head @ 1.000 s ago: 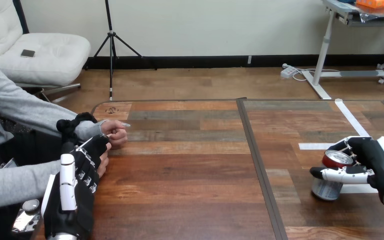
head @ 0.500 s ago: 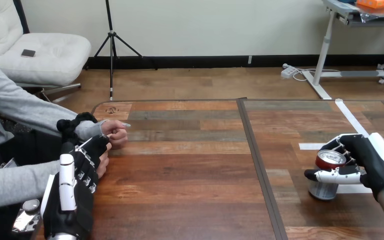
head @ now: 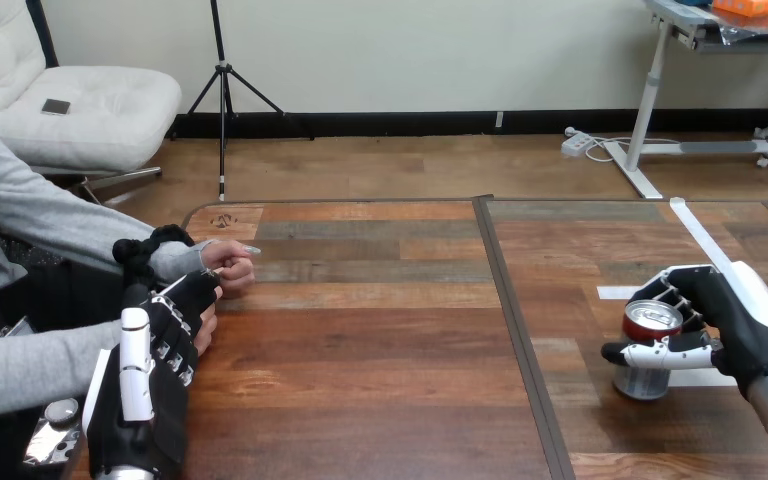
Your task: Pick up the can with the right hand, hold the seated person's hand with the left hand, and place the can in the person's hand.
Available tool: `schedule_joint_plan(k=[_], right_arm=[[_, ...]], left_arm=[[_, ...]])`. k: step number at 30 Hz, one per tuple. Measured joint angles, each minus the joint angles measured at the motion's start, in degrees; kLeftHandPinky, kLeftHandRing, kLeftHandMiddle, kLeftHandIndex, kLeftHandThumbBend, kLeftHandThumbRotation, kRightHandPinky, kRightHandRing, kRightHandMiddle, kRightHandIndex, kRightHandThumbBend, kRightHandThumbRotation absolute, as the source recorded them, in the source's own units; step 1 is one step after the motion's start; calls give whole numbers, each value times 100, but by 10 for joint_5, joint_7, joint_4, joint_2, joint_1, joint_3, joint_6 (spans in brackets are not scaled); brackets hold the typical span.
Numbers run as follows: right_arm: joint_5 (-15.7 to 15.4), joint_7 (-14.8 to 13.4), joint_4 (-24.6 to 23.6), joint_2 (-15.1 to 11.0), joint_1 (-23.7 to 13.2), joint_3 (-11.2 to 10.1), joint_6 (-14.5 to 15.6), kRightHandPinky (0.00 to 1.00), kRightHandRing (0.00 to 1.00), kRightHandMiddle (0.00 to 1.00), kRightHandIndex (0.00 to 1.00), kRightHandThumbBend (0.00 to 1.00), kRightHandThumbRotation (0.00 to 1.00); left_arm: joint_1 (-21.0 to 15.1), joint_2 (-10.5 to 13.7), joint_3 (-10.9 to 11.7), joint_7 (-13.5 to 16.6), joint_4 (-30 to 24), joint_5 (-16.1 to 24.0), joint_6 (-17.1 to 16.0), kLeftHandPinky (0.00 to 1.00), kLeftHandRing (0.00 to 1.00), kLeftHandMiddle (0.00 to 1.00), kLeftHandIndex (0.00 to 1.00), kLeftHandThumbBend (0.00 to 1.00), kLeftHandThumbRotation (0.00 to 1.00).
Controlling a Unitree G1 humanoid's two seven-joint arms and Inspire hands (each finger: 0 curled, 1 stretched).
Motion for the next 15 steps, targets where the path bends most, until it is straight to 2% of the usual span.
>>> schedule_joint_plan(k=[15], right_arm=[[-8,0,-2,-1,0,10,-11,40,43,47,49,77,0]], left_arm=[[0,0,0,2,0,0,0,100,90,82,72,53,100]])
